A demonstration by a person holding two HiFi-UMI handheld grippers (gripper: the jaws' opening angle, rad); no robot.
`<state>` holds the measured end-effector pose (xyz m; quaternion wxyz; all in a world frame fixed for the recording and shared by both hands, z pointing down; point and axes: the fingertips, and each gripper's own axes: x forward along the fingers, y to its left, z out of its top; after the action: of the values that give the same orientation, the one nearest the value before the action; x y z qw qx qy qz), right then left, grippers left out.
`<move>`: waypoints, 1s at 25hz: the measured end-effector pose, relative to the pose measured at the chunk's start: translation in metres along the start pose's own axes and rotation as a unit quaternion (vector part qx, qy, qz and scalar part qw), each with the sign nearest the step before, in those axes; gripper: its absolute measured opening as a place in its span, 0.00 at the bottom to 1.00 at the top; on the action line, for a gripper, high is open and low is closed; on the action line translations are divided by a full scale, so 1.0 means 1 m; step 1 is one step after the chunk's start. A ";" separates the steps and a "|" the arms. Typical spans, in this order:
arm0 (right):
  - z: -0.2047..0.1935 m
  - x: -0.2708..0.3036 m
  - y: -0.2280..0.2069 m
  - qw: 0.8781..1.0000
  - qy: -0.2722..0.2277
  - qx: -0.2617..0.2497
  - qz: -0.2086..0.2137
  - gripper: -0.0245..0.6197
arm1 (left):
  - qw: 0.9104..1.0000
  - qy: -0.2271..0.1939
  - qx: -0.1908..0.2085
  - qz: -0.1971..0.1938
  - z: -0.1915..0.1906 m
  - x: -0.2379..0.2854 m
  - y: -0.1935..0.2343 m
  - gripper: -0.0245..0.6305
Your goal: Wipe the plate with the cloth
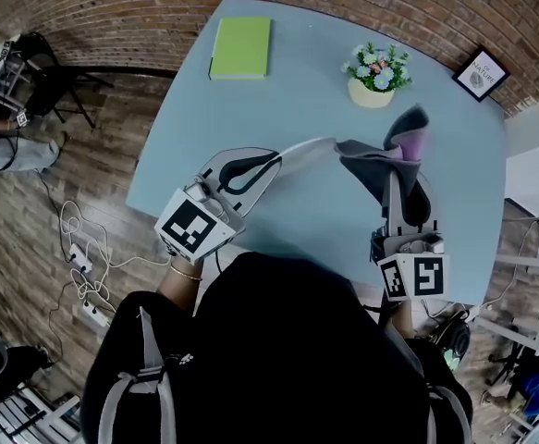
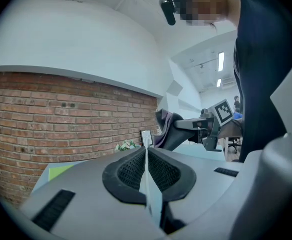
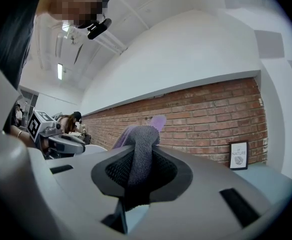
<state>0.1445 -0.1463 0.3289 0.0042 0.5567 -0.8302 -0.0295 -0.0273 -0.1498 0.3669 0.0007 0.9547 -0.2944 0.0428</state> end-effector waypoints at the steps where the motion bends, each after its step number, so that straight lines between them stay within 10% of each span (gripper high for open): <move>1: -0.001 0.001 -0.001 1.000 0.002 0.001 0.000 0.13 | 1.000 0.002 -0.002 -0.001 -0.003 0.001 0.001 0.07; 25: -0.024 0.013 -0.012 0.999 0.028 0.018 -0.012 0.13 | 0.991 0.085 -0.096 -0.025 -0.109 0.030 0.020 0.07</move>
<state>0.1517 -0.1644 0.3518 0.0172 0.5673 -0.8233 0.0006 -0.0222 -0.1805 0.4772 0.1183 0.9501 -0.2724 0.0954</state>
